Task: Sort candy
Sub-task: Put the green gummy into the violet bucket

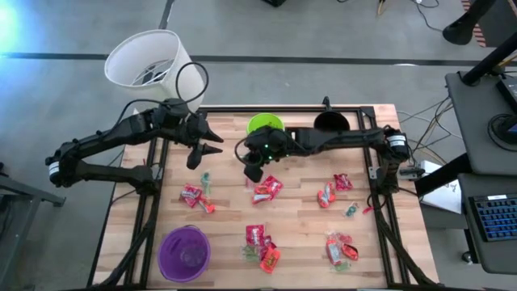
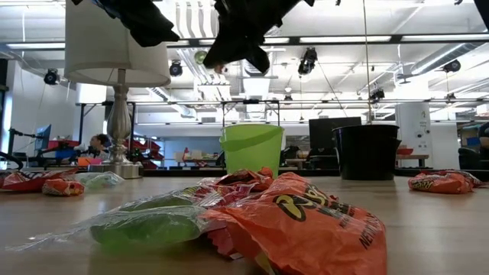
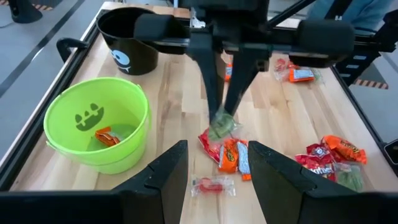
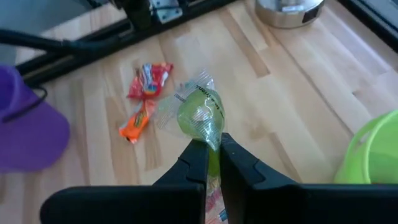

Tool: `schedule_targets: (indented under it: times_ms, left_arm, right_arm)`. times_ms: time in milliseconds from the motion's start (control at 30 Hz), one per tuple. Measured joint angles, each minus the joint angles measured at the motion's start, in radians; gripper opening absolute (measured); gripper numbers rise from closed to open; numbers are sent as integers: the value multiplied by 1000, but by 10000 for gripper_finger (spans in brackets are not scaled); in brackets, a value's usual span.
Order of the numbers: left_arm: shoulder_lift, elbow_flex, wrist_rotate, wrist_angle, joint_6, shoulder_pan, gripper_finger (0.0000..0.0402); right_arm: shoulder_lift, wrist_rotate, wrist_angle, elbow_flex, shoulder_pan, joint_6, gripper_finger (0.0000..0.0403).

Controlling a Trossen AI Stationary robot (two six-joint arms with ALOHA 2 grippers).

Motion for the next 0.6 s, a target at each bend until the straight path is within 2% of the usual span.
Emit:
schedule_targets:
  times_ms: [367,600]
  left_arm:
    - [73,0,0,74,3,-38,150]
    - [89,0,7,113,32,-39,150]
  right_arm:
    - [0,-7,0,90,-17,4,13]
    - [0,-54,-4,105,-28,5,13]
